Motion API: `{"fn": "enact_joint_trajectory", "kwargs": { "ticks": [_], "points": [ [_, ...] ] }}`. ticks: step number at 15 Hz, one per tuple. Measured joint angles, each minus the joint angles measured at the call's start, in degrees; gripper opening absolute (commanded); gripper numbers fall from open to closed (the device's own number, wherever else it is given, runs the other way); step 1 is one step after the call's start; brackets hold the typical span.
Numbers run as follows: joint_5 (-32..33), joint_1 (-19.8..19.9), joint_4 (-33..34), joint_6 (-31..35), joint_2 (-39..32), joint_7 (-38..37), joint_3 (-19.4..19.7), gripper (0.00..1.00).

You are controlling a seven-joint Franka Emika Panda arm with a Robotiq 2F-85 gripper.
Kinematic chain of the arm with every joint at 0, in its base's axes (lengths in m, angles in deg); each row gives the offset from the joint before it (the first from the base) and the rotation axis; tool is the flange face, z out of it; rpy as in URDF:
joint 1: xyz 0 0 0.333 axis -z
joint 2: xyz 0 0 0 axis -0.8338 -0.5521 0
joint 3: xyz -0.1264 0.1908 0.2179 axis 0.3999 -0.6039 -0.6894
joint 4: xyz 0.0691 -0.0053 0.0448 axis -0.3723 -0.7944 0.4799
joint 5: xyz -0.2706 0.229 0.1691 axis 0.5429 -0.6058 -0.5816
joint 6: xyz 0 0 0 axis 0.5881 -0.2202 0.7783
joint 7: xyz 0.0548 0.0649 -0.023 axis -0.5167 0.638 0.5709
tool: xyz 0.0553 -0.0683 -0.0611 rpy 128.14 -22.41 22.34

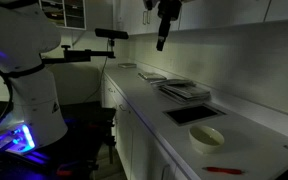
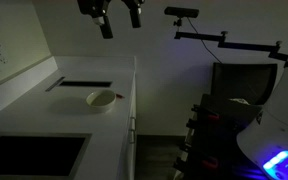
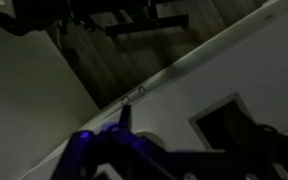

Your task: Put the pen in the bowl

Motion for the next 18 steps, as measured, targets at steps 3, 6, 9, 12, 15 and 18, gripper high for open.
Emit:
{"fn": "enact_joint_trajectory", "kwargs": {
  "ticks": [3,6,9,12,15,18],
  "points": [
    [0.0,0.0,0.0,0.01,0.0,0.0,0.0,1.0],
    [0.18,-0.02,0.0,0.09,-0.02,0.0,0.06,1.0],
    [0.55,0.1,-0.08,2.65,-0.91,1.44,1.63,1.0],
    [1.07,1.52,-0.23,9.5,-4.58,6.56,5.75,1.0],
    [1.01,3.38,0.54,16.3,-11.0,15.04,10.49,1.0],
    [1.18,4.8,4.31,19.05,-19.46,23.79,13.67,1.0]
  ]
}}
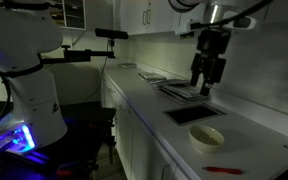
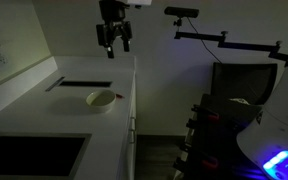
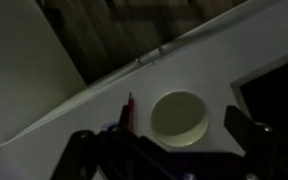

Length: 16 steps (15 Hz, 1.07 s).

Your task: Put the pen in the bowl

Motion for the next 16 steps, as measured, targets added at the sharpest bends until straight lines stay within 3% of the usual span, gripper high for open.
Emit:
{"fn": "enact_joint_trajectory", "kwargs": {
  "ticks": [3,6,13,16],
  "points": [
    [0.78,0.85,6.12,0.05,-8.76,1.85,1.25,1.0],
    [4.45,0.85,11.72,-2.02,-14.57,-1.14,1.82,1.0],
    [4.41,0.84,13.16,-3.13,-15.36,-1.22,1.85,1.0],
    [2.93,2.0,12.82,3.82,-17.49,1.57,1.85,1.0]
  ]
}}
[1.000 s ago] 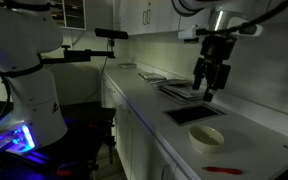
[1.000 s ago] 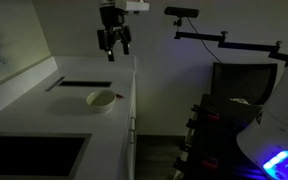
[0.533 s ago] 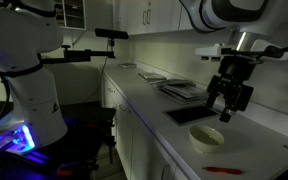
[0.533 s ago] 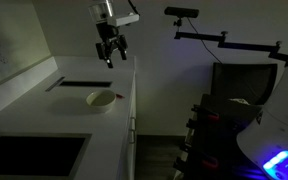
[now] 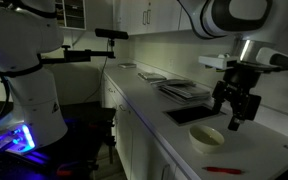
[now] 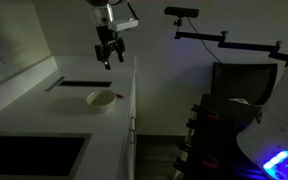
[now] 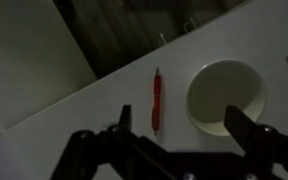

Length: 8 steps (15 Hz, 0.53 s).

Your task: Put the pen in the bowl

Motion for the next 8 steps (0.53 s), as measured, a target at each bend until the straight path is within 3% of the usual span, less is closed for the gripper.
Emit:
{"fn": "enact_joint_trajectory", "kwargs": {
  "ticks": [4,8],
  "points": [
    [-4.99,3.15,0.64,8.61,-6.34,5.78,-0.27,1.0],
    [-8.7,6.34,4.5,9.69,-12.82,10.04,-1.53,0.96]
  ]
}}
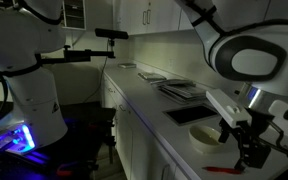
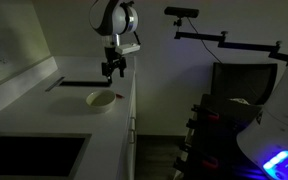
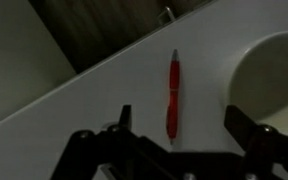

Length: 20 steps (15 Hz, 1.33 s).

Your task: Put the pen in the bowl

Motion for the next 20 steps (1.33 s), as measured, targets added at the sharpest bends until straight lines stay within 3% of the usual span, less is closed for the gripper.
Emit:
{"fn": "enact_joint_trajectory", "kwargs": {
  "ticks": [2,5,8,18,20],
  "points": [
    [-0.18,0.62,2.45,-0.03,-2.88,0.32,-0.24,0.9],
    [-0.18,0.6,5.78,-0.3,-6.61,0.29,-0.28,0.91],
    [-0.17,0.48,8.85,-1.39,-9.91,0.17,-0.28,0.85],
    [2.94,-1.4,14.48,-3.24,-14.25,-1.89,0.38,0.04],
    [3.77,-2.11,14.7,-3.24,-14.25,-2.01,0.61,0.0]
  ]
}}
